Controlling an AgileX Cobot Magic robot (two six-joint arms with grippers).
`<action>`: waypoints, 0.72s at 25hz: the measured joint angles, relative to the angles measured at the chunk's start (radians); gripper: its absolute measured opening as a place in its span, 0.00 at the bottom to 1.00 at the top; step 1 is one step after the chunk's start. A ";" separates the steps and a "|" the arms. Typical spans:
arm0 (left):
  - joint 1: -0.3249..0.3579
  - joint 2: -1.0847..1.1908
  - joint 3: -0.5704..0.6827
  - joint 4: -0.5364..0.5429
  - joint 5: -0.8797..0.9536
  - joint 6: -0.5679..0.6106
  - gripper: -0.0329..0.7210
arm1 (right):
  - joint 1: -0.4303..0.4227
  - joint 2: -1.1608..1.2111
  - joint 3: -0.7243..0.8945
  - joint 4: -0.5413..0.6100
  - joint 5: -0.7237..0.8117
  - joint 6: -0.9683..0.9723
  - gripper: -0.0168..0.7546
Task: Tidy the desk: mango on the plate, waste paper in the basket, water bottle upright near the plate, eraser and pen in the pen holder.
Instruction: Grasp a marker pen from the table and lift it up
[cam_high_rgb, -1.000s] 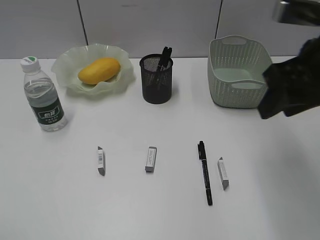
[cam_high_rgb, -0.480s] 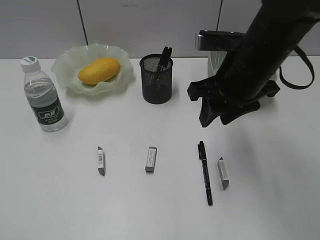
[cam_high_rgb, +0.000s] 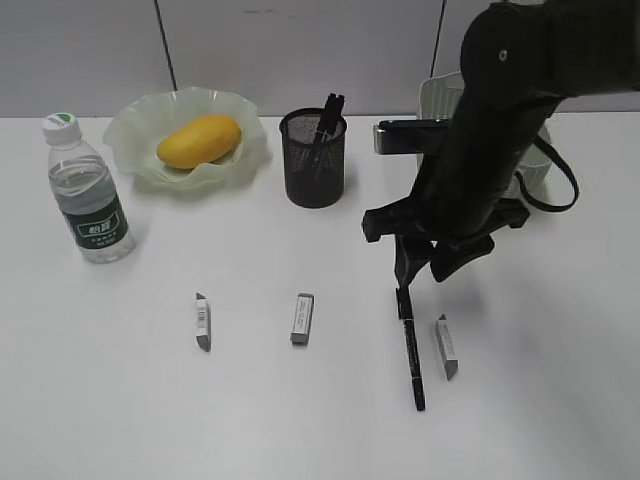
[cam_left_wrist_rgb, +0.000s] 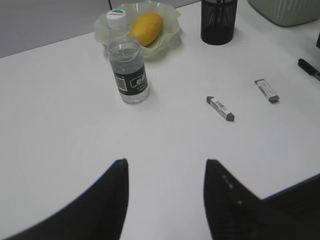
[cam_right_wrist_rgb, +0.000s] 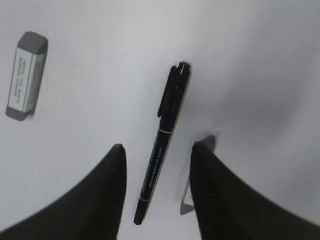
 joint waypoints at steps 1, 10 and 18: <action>0.000 0.000 0.001 0.002 0.000 0.000 0.54 | 0.003 0.011 -0.005 -0.008 -0.002 0.005 0.47; 0.125 0.000 0.004 0.011 0.000 0.000 0.54 | 0.035 0.103 -0.091 -0.112 -0.005 0.091 0.47; 0.253 0.000 0.004 0.014 0.000 0.000 0.54 | 0.035 0.168 -0.094 -0.129 -0.011 0.145 0.47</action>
